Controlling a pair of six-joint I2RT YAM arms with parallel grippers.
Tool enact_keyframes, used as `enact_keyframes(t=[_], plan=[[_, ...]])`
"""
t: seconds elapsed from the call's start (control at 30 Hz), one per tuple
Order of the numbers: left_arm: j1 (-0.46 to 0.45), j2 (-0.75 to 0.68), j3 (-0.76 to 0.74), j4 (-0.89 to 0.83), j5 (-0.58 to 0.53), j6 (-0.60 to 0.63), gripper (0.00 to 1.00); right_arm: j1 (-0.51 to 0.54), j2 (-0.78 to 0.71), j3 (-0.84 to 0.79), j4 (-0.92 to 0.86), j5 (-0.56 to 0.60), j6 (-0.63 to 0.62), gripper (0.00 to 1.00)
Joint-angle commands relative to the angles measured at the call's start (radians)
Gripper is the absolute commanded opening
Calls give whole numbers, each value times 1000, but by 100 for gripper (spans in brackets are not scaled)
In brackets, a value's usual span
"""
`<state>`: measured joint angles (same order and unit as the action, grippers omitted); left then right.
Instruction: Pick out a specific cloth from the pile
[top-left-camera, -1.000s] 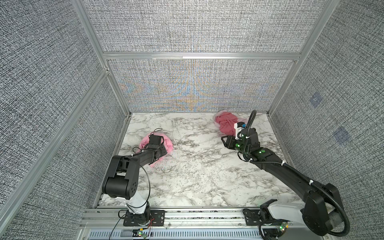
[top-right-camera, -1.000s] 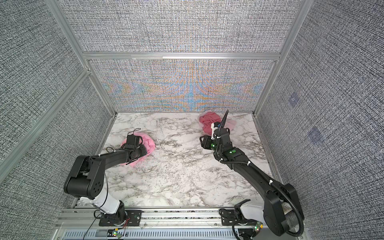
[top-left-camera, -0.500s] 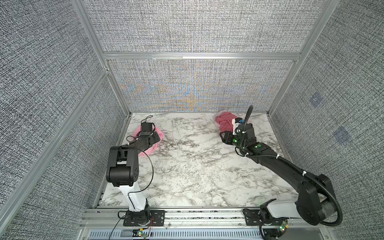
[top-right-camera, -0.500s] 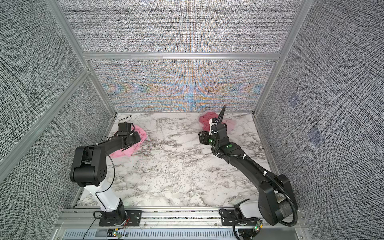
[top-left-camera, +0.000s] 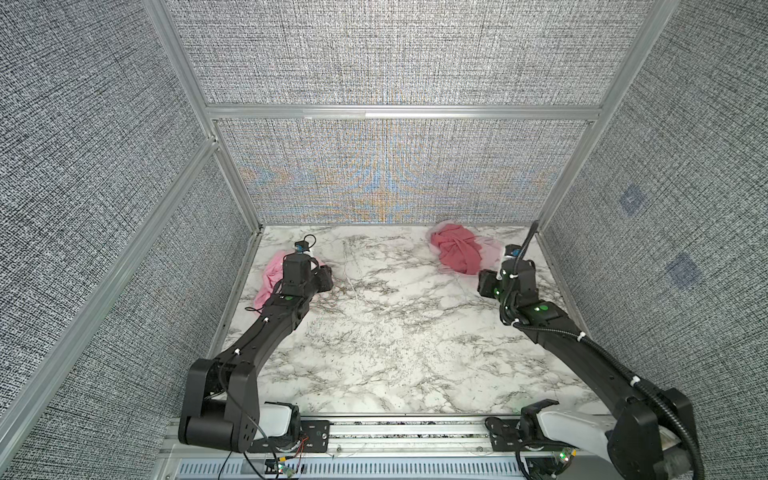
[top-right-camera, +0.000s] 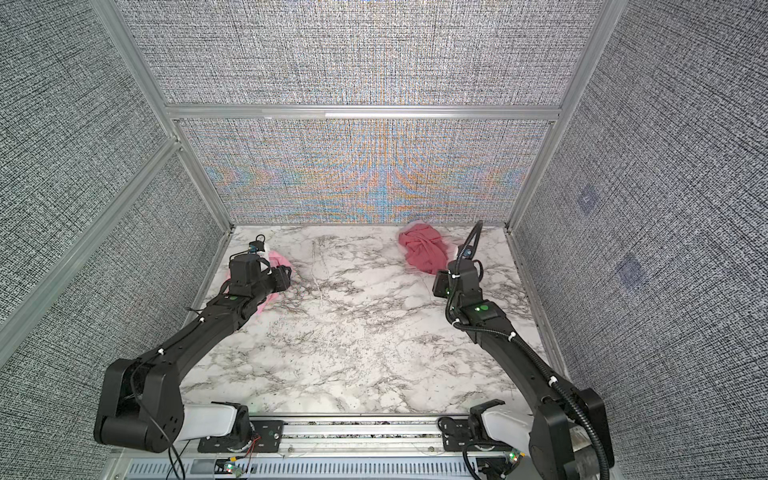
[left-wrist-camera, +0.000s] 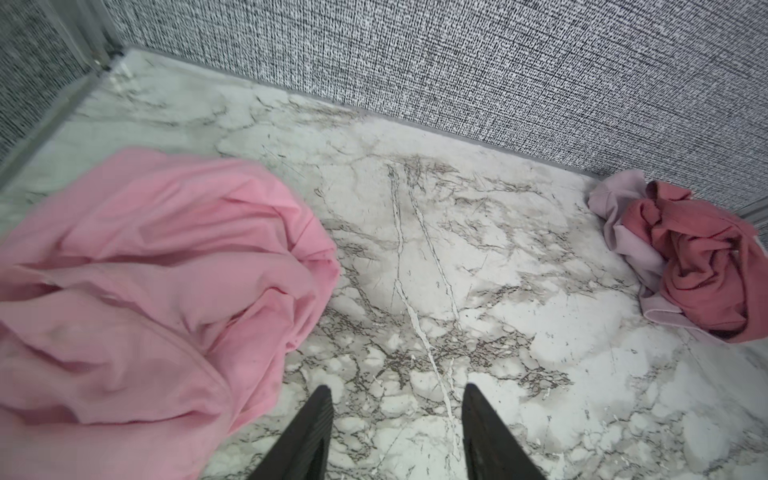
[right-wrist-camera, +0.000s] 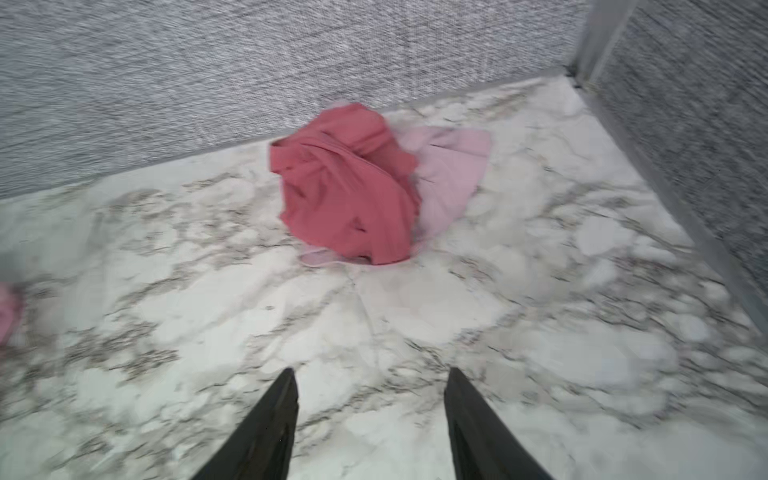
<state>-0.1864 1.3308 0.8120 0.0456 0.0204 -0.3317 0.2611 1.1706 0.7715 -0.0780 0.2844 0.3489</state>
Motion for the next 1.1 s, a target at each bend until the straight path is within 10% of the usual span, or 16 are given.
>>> enact_keyframes(t=[0.0,0.13,0.47,0.77,1.07], plan=[[0,-39,1,24,-86,24,59,-47,-1,-45,65,89,-31,59],[1,-93,-36,50,-212,72,84,-106,13,-135,154,122,-48,68],[3,-236,-369,469,-554,266,89,-142,14,-302,465,217,-207,78],[22,-95,-590,934,-507,369,90,-169,196,-476,1017,209,-339,81],[44,137,-660,1298,-369,395,91,-253,328,-448,1048,-33,-297,82]])
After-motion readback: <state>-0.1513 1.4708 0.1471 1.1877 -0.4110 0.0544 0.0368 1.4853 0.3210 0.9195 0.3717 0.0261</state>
